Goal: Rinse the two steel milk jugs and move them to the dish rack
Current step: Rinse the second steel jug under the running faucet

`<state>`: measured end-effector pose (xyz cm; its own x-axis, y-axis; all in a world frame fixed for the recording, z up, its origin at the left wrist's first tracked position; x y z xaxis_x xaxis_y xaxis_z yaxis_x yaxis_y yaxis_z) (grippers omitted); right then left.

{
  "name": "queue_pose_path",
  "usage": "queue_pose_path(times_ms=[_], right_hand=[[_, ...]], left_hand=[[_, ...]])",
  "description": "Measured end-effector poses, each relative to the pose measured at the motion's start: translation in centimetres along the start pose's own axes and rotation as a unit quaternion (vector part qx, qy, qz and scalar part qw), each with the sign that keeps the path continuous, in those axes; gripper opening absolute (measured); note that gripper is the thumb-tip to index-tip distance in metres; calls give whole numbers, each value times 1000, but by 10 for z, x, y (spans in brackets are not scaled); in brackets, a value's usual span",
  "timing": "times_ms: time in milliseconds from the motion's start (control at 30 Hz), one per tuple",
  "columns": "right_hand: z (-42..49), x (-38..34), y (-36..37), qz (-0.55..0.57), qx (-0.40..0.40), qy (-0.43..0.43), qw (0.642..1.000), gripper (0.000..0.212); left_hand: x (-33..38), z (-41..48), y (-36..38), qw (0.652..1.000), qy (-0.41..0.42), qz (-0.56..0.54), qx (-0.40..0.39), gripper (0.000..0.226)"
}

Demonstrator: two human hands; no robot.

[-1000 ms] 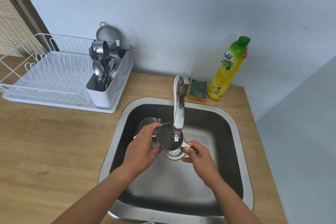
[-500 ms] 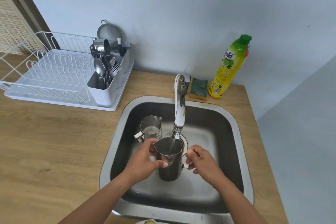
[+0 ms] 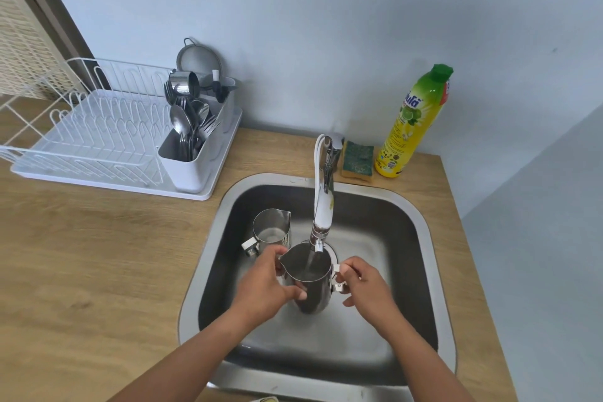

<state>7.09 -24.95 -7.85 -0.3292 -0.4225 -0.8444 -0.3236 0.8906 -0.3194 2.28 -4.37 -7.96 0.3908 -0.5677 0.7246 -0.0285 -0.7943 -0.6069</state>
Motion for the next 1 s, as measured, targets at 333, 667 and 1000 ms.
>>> queue_pose_path(times_ms=[333,667,1000], right_hand=[[-8,25,13,24,-30,60,997,17],[-12,46,24,-37,-70,157,984,28],[-8,58,29,6,-63,201,977,38]], left_hand=[[-7,7,9,998,-13,-17,-65,77],[-26,14,23,985,-95,-27,-142,47],[-36,14,29,969,-182,-9,-167,62]])
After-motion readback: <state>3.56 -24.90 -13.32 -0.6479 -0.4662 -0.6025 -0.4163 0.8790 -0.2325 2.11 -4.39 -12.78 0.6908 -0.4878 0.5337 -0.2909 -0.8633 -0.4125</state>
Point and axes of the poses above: each hand's wrist, its own z-axis towards the middle knuckle, its own y-axis out of the palm, x = y × z, the point moved 10 cm from there along z, towards the middle knuckle, and after that the axes turned 7 degrees about z, right-handed, at the moved point
